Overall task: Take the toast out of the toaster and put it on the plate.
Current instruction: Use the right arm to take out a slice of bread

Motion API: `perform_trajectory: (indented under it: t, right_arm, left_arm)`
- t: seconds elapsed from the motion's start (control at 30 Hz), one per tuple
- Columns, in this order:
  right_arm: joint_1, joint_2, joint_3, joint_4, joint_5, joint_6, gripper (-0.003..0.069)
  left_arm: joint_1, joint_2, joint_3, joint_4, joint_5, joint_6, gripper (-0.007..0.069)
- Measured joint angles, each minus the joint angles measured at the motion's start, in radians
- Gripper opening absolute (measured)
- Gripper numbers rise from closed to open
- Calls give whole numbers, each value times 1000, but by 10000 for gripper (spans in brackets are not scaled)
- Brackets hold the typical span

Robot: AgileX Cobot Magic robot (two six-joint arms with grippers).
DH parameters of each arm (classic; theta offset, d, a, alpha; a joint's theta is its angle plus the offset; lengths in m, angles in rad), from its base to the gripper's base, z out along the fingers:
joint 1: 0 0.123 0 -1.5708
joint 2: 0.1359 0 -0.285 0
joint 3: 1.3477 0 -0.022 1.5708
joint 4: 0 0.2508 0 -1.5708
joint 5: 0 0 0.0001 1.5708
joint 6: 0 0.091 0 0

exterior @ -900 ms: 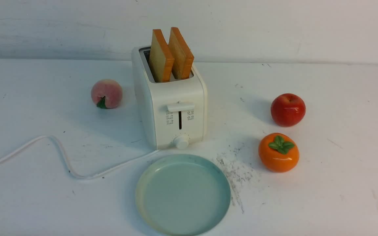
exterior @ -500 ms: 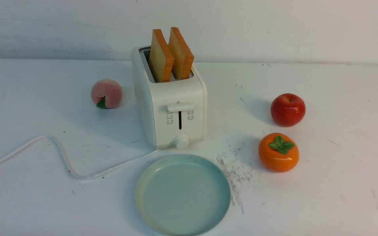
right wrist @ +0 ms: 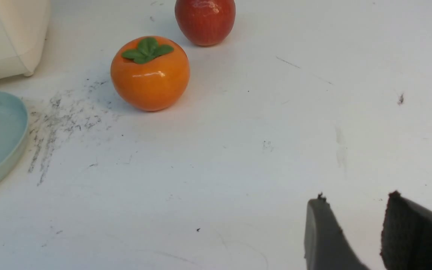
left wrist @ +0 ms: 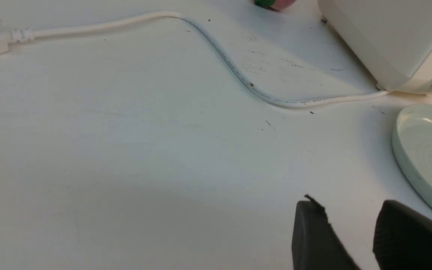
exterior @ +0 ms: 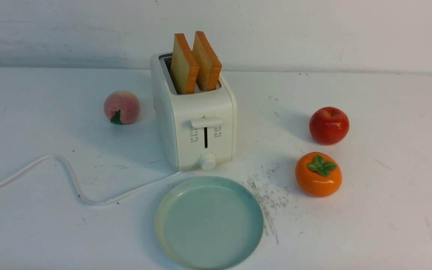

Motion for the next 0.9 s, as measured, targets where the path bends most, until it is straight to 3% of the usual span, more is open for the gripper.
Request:
perform_trajectory:
  t: [0.9]
  right_arm:
    - [0,0,0,0,0,0,240]
  left_arm:
    - [0,0,0,-28,-15,-17,238]
